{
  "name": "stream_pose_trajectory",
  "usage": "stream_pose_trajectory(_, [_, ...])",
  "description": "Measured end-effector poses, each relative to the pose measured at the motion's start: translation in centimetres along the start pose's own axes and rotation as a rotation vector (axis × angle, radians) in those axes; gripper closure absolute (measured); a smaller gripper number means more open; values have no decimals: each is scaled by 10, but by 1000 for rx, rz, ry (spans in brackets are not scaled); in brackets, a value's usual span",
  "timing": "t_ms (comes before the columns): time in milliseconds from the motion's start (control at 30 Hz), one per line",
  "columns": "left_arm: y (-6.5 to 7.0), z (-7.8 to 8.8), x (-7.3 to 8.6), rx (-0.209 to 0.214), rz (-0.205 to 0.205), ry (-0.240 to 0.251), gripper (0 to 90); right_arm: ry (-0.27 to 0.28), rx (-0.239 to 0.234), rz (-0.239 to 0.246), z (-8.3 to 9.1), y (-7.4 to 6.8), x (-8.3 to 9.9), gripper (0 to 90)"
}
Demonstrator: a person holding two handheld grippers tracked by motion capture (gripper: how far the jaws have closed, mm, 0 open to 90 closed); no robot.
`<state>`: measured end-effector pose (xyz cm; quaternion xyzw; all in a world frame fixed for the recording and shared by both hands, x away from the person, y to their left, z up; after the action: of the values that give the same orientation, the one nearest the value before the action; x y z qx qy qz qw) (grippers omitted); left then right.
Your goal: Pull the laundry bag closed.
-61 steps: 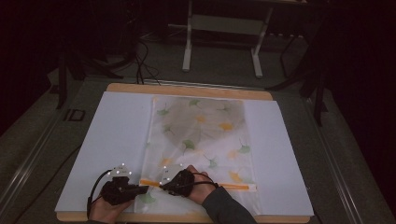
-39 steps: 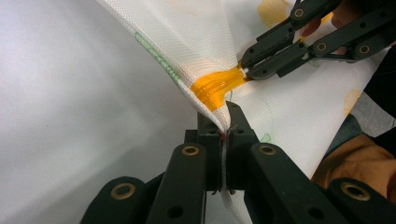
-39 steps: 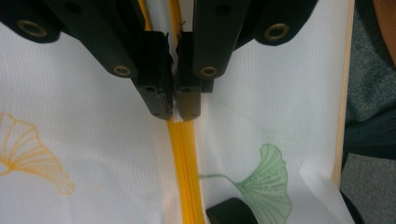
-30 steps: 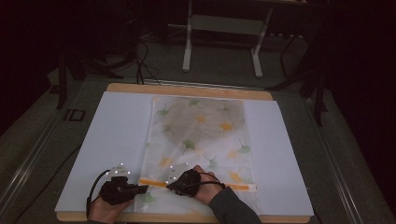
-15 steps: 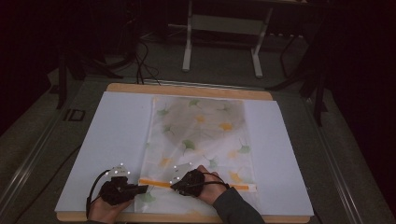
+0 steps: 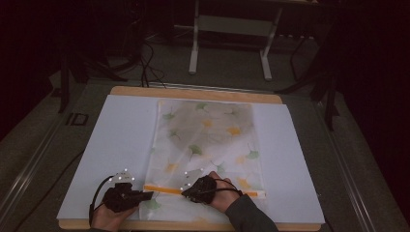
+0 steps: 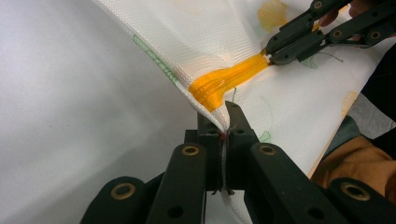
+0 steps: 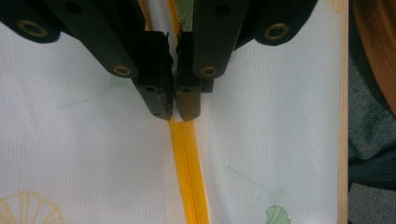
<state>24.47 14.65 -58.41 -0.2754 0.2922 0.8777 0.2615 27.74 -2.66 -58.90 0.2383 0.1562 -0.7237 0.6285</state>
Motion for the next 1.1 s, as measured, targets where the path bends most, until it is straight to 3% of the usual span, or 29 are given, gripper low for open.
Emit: stream_pose_trajectory(1100, [-1,1,0,-1,-9,5,880,-22,11,-27,16,7,24,857])
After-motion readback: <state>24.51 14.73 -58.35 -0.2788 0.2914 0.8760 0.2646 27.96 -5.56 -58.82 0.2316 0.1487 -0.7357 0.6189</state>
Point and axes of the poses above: each handheld gripper's, and its own axes: z roughly backward along the jaws, x roughly out of its underside, y roughly to its right, the point moved 8 cm from there along -z, roughly forward along the jaws, and after that the axes turned 1 degree about -y, right-handed, at the moved point
